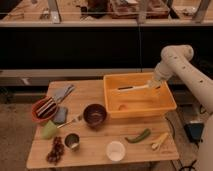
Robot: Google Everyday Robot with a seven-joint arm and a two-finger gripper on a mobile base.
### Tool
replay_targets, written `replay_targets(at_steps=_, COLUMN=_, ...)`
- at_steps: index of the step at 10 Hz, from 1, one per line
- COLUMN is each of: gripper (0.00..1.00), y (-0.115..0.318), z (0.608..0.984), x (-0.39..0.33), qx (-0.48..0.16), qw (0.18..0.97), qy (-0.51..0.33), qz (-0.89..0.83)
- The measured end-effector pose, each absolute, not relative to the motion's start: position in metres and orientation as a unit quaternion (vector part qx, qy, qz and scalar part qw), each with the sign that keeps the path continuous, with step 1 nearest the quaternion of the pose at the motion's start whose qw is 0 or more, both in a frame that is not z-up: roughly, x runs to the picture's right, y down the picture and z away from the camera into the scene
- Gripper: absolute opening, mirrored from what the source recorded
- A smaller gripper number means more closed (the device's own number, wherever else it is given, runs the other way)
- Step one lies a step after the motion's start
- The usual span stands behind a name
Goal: Place brush in tray
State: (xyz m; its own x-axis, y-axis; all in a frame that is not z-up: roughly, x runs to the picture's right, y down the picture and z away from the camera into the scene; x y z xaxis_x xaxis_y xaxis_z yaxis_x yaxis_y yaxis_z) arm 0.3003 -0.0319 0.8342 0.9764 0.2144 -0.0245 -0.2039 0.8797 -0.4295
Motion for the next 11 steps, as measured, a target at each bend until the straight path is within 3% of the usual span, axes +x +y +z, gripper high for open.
replay_targets(at_steps=6, gripper=0.76, y=-0.015, z=0.849, x=0.273, qx=-0.249, qw=0.961, qy=0.001, qz=0.12)
replay_targets(at_steps=11, gripper=0.8, y=-0.01, z=0.853, x=0.268, qx=-0.246, qw=0.961, qy=0.003, qz=0.125)
